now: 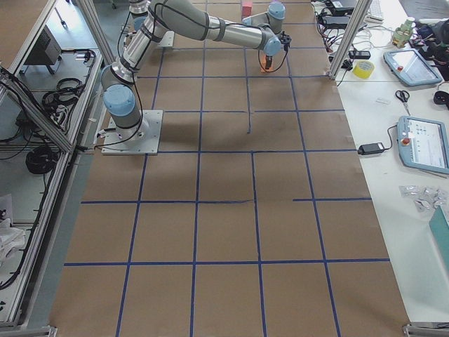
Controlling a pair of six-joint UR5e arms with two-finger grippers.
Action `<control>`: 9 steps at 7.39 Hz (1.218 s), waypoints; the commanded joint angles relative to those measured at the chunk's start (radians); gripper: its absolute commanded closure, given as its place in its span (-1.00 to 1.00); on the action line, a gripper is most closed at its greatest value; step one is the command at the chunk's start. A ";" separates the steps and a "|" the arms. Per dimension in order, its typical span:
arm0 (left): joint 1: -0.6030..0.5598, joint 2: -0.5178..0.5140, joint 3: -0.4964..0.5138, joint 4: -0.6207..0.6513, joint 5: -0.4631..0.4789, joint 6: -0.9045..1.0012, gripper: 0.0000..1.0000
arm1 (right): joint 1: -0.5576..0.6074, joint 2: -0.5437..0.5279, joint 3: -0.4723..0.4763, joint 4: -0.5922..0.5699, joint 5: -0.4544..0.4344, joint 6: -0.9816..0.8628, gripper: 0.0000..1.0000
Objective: Arrange blocks in a line
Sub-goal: 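Carry the orange cube with the right gripper toward the table centre, then open the right gripper to release the orange cube and raise it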
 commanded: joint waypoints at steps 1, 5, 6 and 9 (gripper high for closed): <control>-0.001 -0.002 0.000 0.001 -0.001 0.000 -1.00 | 0.003 -0.006 0.000 0.002 -0.005 0.001 -1.00; -0.001 -0.002 0.000 0.001 0.001 0.000 -1.00 | -0.054 -0.191 0.014 0.169 -0.011 -0.010 -1.00; -0.001 -0.001 0.000 0.001 0.001 0.000 -1.00 | -0.101 -0.264 0.023 0.243 -0.004 -0.030 -1.00; -0.001 -0.002 0.000 0.001 0.001 0.000 -1.00 | -0.271 -0.514 0.104 0.396 -0.027 -0.296 -1.00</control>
